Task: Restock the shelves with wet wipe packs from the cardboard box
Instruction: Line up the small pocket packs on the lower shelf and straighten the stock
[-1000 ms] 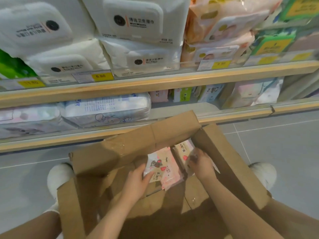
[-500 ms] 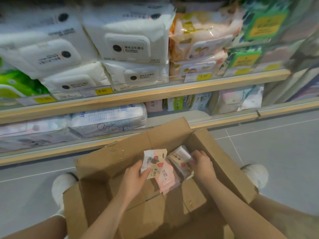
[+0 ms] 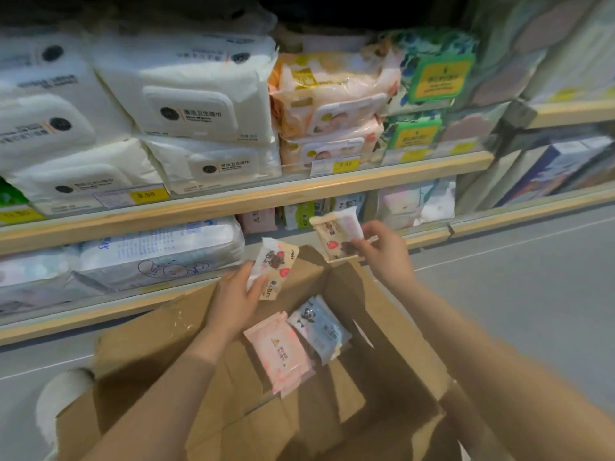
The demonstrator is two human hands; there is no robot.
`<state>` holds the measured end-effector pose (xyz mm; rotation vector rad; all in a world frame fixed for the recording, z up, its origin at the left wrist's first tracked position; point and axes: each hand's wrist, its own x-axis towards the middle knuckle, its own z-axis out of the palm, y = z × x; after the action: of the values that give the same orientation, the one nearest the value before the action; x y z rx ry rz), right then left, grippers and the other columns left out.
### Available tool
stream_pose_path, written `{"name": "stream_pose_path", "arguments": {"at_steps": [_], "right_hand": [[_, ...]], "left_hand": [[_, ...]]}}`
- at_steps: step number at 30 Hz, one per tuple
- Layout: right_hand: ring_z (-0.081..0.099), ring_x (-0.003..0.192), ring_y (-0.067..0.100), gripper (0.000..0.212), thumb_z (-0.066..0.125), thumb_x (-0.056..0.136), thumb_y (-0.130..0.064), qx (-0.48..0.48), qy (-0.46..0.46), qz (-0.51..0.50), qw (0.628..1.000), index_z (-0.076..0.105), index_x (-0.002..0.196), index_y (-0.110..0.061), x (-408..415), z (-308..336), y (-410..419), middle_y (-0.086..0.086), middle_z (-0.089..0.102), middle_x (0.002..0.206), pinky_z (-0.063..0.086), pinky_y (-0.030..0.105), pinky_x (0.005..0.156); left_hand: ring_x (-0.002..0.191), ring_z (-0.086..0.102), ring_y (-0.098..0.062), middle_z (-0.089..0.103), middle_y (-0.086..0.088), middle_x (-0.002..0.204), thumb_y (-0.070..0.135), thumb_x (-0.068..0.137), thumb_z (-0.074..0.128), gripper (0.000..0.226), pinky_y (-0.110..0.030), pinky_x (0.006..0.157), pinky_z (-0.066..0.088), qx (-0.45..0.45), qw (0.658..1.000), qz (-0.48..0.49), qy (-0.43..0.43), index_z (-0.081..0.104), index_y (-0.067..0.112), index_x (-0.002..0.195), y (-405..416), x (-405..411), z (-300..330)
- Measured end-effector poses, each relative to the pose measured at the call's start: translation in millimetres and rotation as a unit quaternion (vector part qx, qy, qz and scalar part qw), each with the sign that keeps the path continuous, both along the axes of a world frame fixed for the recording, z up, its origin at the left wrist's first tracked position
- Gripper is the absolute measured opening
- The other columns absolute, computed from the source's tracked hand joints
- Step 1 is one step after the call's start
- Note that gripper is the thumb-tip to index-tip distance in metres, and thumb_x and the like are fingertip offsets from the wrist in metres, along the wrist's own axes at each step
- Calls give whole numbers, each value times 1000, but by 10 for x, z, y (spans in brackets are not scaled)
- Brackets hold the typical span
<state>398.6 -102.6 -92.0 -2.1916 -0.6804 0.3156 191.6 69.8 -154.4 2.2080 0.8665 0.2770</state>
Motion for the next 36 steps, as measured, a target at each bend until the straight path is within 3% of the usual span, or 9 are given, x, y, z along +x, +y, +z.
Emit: {"name": "stream_pose_path", "arguments": {"at_steps": [3, 5, 7, 11, 16, 20, 25, 30, 36], "right_hand": [[59, 75, 3, 4, 58, 91, -20, 5, -5, 3, 1000, 59, 95, -18, 160, -118, 211, -1, 64, 95, 52, 26, 61], [61, 75, 10, 1, 57, 92, -18, 4, 10, -1, 1000, 57, 93, -18, 275, -256, 363, 1, 64, 94, 53, 30, 66], [63, 80, 18, 2, 57, 92, -16, 1, 33, -16, 999, 59, 92, -15, 370, -446, 518, 4, 65, 94, 52, 33, 73], [54, 82, 12, 17, 56, 92, -16, -10, 32, -34, 999, 63, 103, -5, 461, -737, 870, 4, 62, 96, 37, 16, 67], [66, 94, 24, 24, 58, 91, -17, -22, 97, -42, 994, 66, 109, -4, 595, -1023, 1309, 11, 68, 104, 51, 35, 90], [65, 92, 21, 22, 52, 93, -6, -26, 140, -67, 988, 65, 110, -2, 674, -1247, 1473, 9, 67, 102, 52, 28, 85], [68, 93, 22, 22, 54, 93, -10, -1, 202, -90, 975, 62, 112, -4, 670, -1327, 1481, 14, 68, 110, 56, 39, 85], [65, 84, 18, 35, 59, 91, -19, 1, 141, -58, 988, 57, 122, -4, 531, -959, 1198, 5, 65, 100, 55, 29, 79], [59, 66, 7, 28, 63, 89, -28, -3, 166, 104, 981, 61, 114, -18, 188, -410, 514, 2, 65, 105, 50, 17, 59]], "left_hand": [[91, 66, -20, 69, 2, 107, 54, 91, 40, 29, -43, 72, 55, -38, 999, 20, 27, 43, 37, 115, 41, 9, -212], [89, 68, -16, 69, 5, 110, 55, 93, 38, 32, -44, 70, 58, -52, 997, 41, 40, 39, 40, 121, 15, 0, -326], [88, 68, -17, 67, 5, 113, 54, 93, 37, 40, -41, 70, 58, -48, 994, 72, 63, 36, 36, 129, -12, 19, -391], [84, 65, -21, 67, -2, 110, 50, 94, 36, 44, -35, 68, 53, 10, 992, 90, 92, 39, 22, 128, -12, 79, -418], [77, 65, -20, 67, -4, 110, 44, 95, 43, 43, -39, 60, 56, 41, 992, 84, 84, 41, 15, 126, 3, 72, -391], [79, 66, -20, 67, -1, 109, 47, 95, 39, 43, -37, 61, 55, 41, 990, 87, 106, 39, 17, 127, 53, 109, -405], [78, 68, -20, 69, 0, 105, 50, 94, 38, 42, -40, 59, 56, 52, 992, 78, 89, 39, 19, 122, 27, 83, -429], [73, 62, -13, 68, 1, 107, 44, 94, 43, 39, -31, 54, 52, 54, 993, 78, 75, 44, 16, 120, -64, 75, -325], [85, 67, -3, 68, 19, 89, 42, 89, 56, 21, -45, 70, 57, -139, 985, 70, -70, 58, 23, 96, -106, 421, -142]]}}
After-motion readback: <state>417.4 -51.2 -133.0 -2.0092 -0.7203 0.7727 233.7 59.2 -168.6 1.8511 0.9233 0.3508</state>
